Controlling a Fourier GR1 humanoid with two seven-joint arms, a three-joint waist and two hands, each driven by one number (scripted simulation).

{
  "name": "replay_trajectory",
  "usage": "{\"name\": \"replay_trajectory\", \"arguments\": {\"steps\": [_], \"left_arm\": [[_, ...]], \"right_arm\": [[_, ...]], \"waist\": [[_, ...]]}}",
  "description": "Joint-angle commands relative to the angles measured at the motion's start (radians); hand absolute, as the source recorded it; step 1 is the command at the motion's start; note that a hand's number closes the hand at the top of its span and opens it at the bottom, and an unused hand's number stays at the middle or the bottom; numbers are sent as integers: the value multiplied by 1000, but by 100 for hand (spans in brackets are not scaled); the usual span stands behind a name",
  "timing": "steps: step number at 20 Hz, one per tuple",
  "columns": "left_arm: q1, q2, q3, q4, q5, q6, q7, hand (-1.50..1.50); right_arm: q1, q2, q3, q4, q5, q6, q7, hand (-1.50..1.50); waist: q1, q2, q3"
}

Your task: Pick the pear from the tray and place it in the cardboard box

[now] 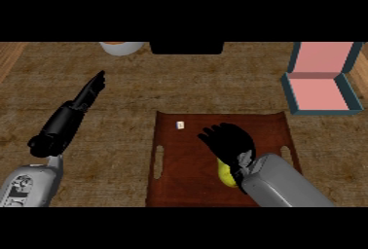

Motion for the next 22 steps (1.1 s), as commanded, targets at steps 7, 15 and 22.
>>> {"name": "replay_trajectory", "arguments": {"steps": [7,15,22], "left_arm": [[50,-74,-22,-57,-60,12,8,0],[-3,-66,12,10,-62,-8,11,0],[16,4,87,-1,-16,-74,-23,0]], "right_arm": [[54,34,-20,127,127,-73,-125,-150],[106,-11,68,47,227,-237,-303,150],[113,-118,39,31,221,-417,-606,150]], "waist": [[2,0,0],[-5,-1,0],[-7,1,1]]}}
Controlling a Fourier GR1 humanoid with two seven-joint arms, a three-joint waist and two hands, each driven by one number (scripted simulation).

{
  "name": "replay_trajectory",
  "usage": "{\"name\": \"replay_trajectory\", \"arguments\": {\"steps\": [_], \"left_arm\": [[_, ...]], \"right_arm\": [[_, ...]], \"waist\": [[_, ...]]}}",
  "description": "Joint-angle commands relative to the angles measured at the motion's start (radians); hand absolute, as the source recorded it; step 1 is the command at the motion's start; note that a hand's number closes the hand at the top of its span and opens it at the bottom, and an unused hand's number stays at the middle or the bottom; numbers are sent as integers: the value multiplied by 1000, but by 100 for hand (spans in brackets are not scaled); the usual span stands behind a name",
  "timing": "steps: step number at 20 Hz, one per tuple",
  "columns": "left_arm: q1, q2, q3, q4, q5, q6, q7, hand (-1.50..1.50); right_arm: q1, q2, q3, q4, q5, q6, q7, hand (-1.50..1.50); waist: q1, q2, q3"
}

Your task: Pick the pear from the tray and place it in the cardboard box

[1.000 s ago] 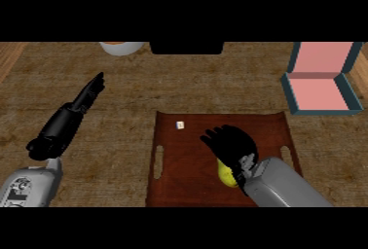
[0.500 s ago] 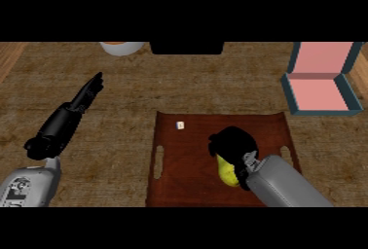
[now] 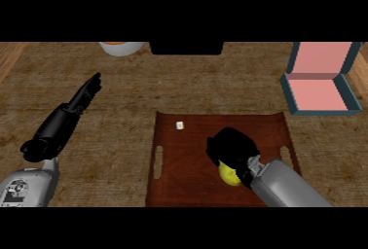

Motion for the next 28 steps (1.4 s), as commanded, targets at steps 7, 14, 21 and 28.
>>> {"name": "replay_trajectory", "arguments": {"steps": [7,14,21,28], "left_arm": [[31,11,21,-21,15,-11,9,0],[2,34,55,4,37,-35,-1,0],[7,-13,18,-44,4,6,49,0],[41,-6,3,2,-4,-32,-57,0]], "right_arm": [[182,-345,-59,-326,-192,-282,-639,150],[271,-498,-330,-474,-375,-407,-863,150],[351,-500,-625,-555,-738,-250,-677,150],[147,-490,-762,-392,-895,-151,-349,150]], "waist": [[-25,-1,5],[-22,3,4],[-27,-2,2],[8,6,1]]}}
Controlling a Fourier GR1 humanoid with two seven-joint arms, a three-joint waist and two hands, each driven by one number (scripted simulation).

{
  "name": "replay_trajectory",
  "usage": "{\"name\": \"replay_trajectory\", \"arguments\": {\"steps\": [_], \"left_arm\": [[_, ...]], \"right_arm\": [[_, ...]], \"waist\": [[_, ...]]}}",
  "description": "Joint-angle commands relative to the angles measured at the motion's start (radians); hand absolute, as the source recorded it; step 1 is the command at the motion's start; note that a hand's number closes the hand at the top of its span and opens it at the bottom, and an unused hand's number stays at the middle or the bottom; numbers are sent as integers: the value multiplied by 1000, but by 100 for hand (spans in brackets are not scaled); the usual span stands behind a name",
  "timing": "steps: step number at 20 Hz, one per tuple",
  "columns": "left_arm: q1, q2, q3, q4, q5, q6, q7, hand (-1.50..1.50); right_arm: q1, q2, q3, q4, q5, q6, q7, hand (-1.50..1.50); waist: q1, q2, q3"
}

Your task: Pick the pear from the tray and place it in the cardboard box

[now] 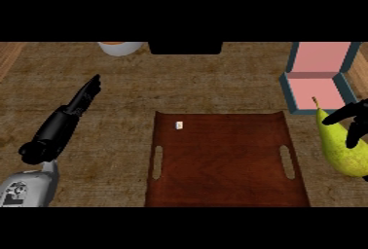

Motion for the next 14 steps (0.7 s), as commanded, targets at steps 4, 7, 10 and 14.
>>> {"name": "replay_trajectory", "arguments": {"steps": [4,7,10,14], "left_arm": [[-106,1,21,100,7,-16,-14,0],[-86,-49,-37,91,-54,29,-26,0],[-61,-34,-31,27,-21,-7,18,0],[-67,-7,-14,20,-9,-31,-3,0]], "right_arm": [[-285,20,-76,302,-81,63,177,150],[-436,13,-55,493,-15,72,149,150],[-498,-29,-23,640,140,9,52,150],[-560,-74,64,824,260,45,-15,150]], "waist": [[18,8,0],[30,9,1],[45,11,1],[76,21,1]]}}
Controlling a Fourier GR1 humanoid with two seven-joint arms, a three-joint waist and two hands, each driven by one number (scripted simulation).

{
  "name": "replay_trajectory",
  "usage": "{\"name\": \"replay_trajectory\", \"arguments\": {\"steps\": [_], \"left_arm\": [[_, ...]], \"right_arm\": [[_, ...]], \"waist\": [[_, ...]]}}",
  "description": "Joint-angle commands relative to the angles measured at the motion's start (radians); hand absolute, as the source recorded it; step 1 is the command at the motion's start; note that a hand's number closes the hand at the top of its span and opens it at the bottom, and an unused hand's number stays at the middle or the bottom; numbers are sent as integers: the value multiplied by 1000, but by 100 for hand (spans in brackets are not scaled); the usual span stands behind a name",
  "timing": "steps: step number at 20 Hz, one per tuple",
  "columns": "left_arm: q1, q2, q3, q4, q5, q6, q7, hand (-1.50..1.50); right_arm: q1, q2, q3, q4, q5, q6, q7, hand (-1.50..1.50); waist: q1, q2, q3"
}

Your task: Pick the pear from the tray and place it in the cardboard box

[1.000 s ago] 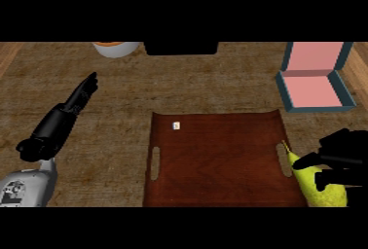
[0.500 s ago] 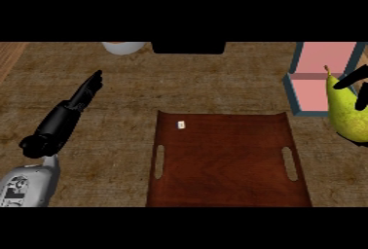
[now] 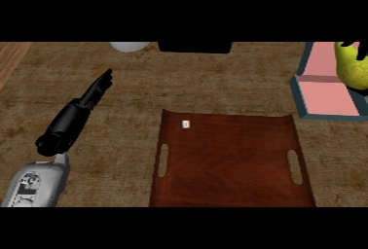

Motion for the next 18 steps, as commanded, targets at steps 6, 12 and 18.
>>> {"name": "replay_trajectory", "arguments": {"steps": [6,12,18], "left_arm": [[33,-3,-4,-22,-2,-7,-25,0],[-13,26,20,4,20,-43,-12,0],[-48,-3,-7,-6,7,-30,5,0]], "right_arm": [[-182,-57,154,423,233,70,-192,150],[-226,-59,263,610,396,18,-296,150],[-297,-42,289,715,374,88,-508,-150]], "waist": [[26,7,1],[28,12,2],[44,20,4]]}}
